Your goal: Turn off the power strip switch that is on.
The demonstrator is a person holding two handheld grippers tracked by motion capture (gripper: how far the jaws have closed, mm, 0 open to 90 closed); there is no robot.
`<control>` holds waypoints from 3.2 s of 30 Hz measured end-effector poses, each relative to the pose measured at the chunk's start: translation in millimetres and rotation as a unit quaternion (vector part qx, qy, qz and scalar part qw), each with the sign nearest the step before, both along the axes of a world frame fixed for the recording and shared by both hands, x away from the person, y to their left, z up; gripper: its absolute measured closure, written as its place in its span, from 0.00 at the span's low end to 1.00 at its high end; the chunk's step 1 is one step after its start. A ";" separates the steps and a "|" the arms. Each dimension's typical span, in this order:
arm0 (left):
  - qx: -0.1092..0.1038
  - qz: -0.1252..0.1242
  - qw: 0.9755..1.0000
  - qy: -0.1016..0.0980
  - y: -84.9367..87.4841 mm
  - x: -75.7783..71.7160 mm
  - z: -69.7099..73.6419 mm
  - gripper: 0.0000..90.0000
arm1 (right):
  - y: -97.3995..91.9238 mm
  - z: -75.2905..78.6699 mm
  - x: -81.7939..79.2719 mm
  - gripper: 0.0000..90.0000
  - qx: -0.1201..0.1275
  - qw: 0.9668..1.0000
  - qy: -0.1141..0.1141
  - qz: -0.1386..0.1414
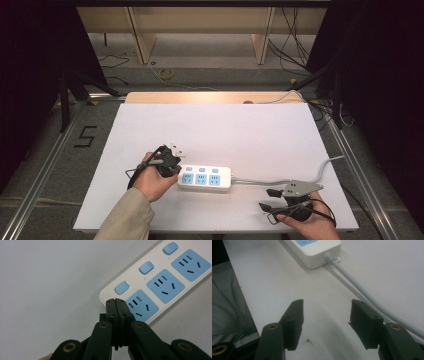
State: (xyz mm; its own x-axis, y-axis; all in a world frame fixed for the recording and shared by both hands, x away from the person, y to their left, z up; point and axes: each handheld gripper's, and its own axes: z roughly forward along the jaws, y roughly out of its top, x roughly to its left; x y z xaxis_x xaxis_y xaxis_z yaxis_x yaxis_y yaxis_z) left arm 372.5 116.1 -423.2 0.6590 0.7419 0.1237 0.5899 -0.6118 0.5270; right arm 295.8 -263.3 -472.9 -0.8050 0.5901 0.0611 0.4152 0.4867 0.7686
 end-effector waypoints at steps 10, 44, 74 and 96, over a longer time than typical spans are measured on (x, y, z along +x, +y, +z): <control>0.003 -0.002 1.000 0.002 -4.0 2.3 1.8 1.00 | -0.1 0.3 -0.2 0.50 0.000 1.000 0.000 0.001; 0.021 -0.021 0.999 0.029 -24.4 16.0 8.5 1.00 | 0.0 0.2 0.0 0.50 0.003 1.000 0.003 0.002; 0.057 -0.042 0.996 0.062 -33.0 37.3 5.4 1.00 | -0.3 -0.1 0.2 0.50 0.004 1.000 0.004 0.003; 0.071 -0.053 0.993 0.071 -39.8 45.1 8.4 1.00 | 0.5 -0.2 0.3 0.49 0.003 1.000 0.004 0.005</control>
